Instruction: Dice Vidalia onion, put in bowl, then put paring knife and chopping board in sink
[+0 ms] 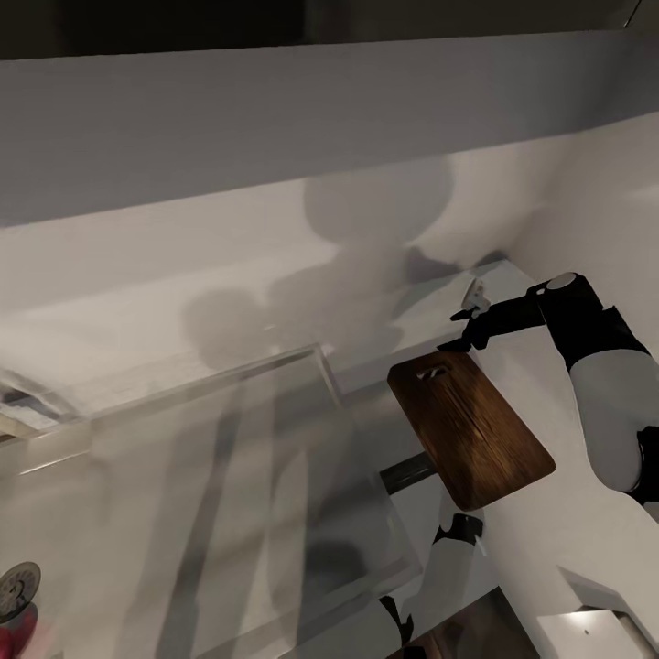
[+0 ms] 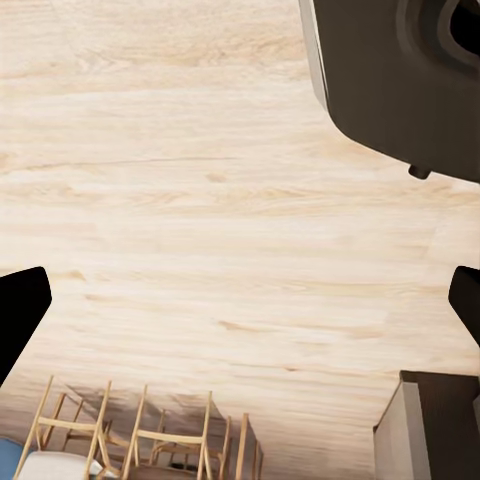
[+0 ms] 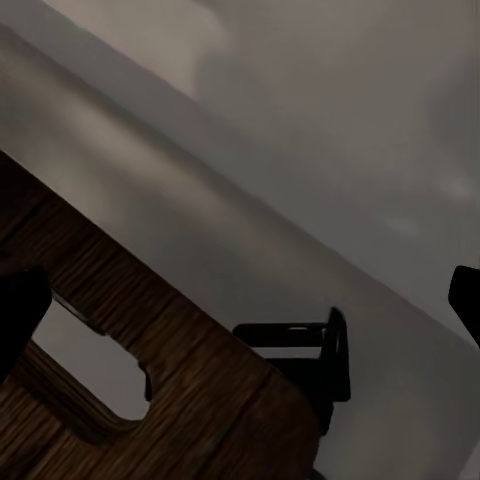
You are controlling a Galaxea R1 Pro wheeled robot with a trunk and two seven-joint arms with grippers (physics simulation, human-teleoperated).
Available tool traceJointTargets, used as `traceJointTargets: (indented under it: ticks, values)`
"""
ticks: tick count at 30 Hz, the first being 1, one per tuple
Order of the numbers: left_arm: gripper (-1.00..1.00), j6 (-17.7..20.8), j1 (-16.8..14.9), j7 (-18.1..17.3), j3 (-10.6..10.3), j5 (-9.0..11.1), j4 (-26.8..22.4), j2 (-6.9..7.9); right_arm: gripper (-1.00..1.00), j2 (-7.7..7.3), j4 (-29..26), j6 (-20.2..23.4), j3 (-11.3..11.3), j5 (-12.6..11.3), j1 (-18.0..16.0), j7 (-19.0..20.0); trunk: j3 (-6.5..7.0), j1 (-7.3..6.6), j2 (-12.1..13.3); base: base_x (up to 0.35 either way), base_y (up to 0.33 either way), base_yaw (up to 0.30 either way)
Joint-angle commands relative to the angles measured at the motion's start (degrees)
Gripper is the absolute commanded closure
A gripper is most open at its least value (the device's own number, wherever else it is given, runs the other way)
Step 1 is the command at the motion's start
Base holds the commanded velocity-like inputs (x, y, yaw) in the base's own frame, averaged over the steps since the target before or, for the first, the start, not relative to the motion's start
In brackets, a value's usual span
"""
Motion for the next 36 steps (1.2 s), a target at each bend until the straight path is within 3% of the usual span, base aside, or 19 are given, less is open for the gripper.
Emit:
traceJointTargets:
  ticks: [1,17,24,36]
  values:
    - [-1.00,-0.32,-0.02,-0.03,0.01,0.21,0.10,0.00,-1.00,0.05,-0.02,0.61,-0.25,0.27,-0.03,0.29,-0.10,0.03,-0.09,0.000,0.000,0.000]
    - [-1.00,-0.32,-0.02,-0.03,0.01,0.21,0.13,-0.01,-1.00,0.12,0.83,0.59,-0.18,0.40,-0.03,0.27,-0.54,0.03,-0.09,0.000,0.000,0.000]
    - [-1.00,-0.32,-0.04,-0.03,0.01,0.21,0.15,-0.01,-1.00,1.15,2.36,0.37,-0.09,3.11,-0.03,0.03,-0.77,0.03,-0.09,0.000,0.000,0.000]
    - [-1.00,-0.32,-0.02,-0.03,0.01,0.21,0.18,-0.01,-1.00,1.54,2.52,0.36,-0.08,3.52,-0.03,0.00,-1.20,0.03,-0.09,0.000,0.000,0.000]
